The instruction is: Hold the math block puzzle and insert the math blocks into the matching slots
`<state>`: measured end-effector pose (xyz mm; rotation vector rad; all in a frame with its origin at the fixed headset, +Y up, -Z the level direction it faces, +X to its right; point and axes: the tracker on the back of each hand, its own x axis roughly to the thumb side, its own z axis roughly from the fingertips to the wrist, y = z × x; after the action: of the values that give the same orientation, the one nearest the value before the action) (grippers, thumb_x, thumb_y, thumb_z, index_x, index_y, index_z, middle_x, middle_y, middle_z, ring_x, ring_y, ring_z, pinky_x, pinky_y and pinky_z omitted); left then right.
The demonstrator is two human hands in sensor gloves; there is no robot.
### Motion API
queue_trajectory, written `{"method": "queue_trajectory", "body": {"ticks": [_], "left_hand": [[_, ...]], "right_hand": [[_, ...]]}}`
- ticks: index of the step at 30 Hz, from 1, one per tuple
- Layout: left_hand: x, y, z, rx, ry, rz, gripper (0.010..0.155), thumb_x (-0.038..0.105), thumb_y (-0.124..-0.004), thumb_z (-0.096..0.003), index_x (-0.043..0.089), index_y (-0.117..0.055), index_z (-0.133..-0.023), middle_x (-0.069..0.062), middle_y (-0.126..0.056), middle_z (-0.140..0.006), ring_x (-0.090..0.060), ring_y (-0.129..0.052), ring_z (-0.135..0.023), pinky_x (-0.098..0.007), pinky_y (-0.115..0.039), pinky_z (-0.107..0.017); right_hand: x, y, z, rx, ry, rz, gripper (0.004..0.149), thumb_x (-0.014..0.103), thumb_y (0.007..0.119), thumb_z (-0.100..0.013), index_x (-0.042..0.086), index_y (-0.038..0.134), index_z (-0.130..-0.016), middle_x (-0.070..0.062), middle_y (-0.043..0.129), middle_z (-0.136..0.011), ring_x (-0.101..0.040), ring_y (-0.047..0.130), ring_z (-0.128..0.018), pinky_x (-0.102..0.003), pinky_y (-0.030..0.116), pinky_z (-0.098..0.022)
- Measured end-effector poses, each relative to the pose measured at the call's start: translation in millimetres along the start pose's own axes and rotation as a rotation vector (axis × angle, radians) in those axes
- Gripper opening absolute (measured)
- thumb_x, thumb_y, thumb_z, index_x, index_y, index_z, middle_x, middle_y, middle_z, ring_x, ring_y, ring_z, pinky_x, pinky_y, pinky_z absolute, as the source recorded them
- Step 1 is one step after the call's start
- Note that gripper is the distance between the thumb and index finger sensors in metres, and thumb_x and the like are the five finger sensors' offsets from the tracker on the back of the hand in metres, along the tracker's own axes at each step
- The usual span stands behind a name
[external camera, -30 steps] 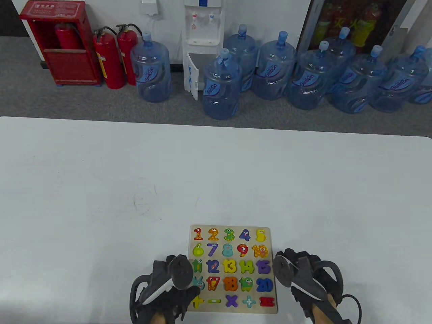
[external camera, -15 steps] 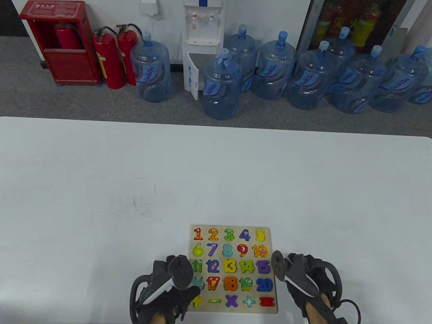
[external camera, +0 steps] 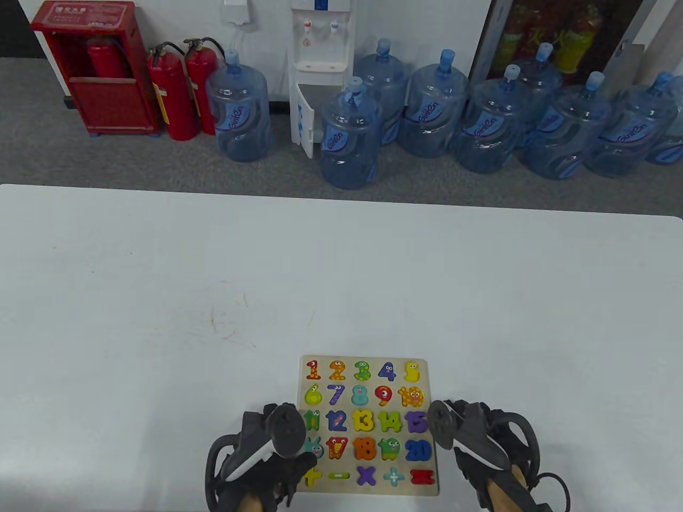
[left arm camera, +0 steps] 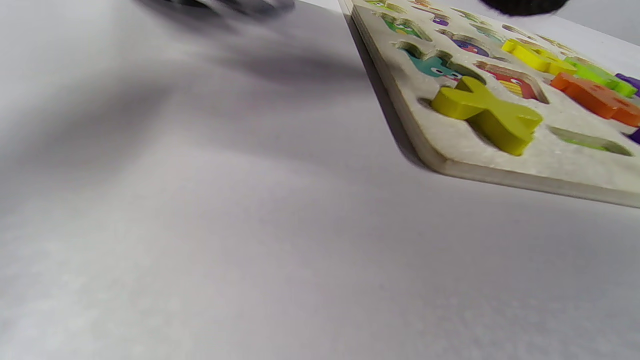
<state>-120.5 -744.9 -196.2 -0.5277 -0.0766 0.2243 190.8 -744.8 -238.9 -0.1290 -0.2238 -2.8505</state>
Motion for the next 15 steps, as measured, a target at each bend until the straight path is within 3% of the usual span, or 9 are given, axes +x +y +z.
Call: {"method": "queue_trajectory", "body": {"ticks": [7,15], "left_hand": [[0,0,0,0.000,0.000,0.000,0.087,0.057,-0.062,-0.0378,0.019,-0.021,-0.105,-0.014,-0.019,-0.108,-0.048,-0.029,-0.103,-0.065,-0.044,-0.073],[0,0,0,0.000,-0.001,0.001,0.087,0.057,-0.062,-0.0378,0.019,-0.021,-0.105,-0.014,-0.019,-0.108,-0.048,-0.030,-0.103,-0.065,-0.044,-0.073]], "right_hand": [[7,0,-1,-0.002,0.064,0.090,0.066,0.043,0.076,-0.026,0.020,0.071,-0.088,-0.006,0.087,-0.073,-0.019,0.095,-0.053,-0.043,0.078,-0.052],[-6,-7,3,-0.012,0.064,-0.036,0.062,0.043,0.069,-0.029,0.022,0.072,-0.087,-0.005,0.086,-0.075,-0.020,0.094,-0.056,-0.043,0.077,-0.053]]}}
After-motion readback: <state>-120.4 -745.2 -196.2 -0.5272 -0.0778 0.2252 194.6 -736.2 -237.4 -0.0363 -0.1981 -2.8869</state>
